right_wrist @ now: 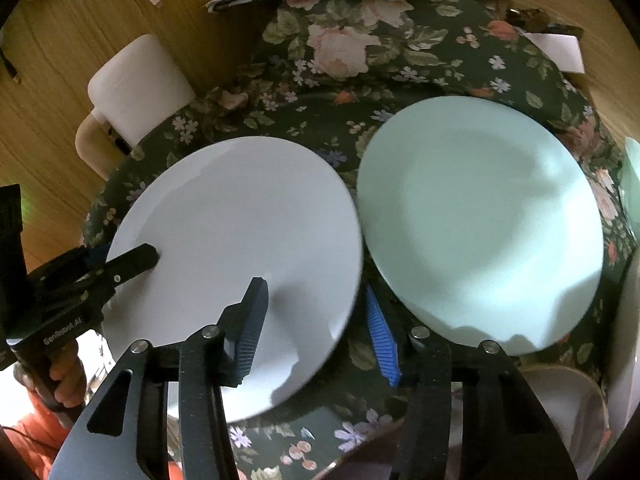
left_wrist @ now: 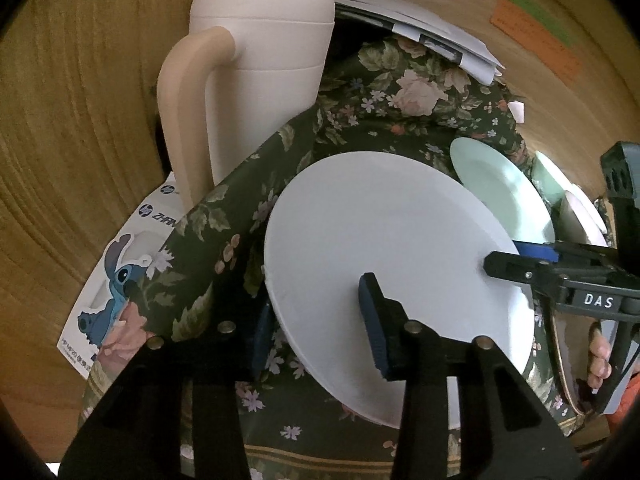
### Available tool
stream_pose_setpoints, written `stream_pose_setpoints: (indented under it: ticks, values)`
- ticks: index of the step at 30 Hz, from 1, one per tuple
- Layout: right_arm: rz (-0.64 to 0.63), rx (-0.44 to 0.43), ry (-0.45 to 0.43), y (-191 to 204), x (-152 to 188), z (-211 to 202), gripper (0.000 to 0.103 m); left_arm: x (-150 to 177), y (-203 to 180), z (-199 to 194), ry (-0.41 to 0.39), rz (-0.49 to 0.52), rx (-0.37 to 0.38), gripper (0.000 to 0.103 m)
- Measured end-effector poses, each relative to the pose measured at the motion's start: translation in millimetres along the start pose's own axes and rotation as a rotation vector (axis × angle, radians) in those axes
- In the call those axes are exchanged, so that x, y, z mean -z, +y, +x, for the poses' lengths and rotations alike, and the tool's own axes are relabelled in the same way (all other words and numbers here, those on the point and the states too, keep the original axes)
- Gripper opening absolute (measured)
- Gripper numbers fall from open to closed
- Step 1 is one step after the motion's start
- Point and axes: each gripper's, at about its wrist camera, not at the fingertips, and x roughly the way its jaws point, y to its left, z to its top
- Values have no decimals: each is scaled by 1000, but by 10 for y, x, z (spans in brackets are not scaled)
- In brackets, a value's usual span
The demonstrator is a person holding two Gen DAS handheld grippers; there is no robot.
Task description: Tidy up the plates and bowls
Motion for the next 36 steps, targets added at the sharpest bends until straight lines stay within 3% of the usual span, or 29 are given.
stream_pose_setpoints:
  ticks: [5, 18, 34, 36]
  values:
    - [-44, 56, -40, 89, 9, 75, 41, 5, -15, -8, 3, 16, 0, 41]
    - [-57, 70, -84, 108, 102, 25, 33, 27, -52, -62, 5, 4, -12, 41]
    - [-32, 66, -181, 26, 362, -372, 32, 18, -295, -349, -65, 49, -6, 42]
    - [-28, 63, -156, -12, 372, -450, 32, 7, -353, -384, -76, 60, 1, 42]
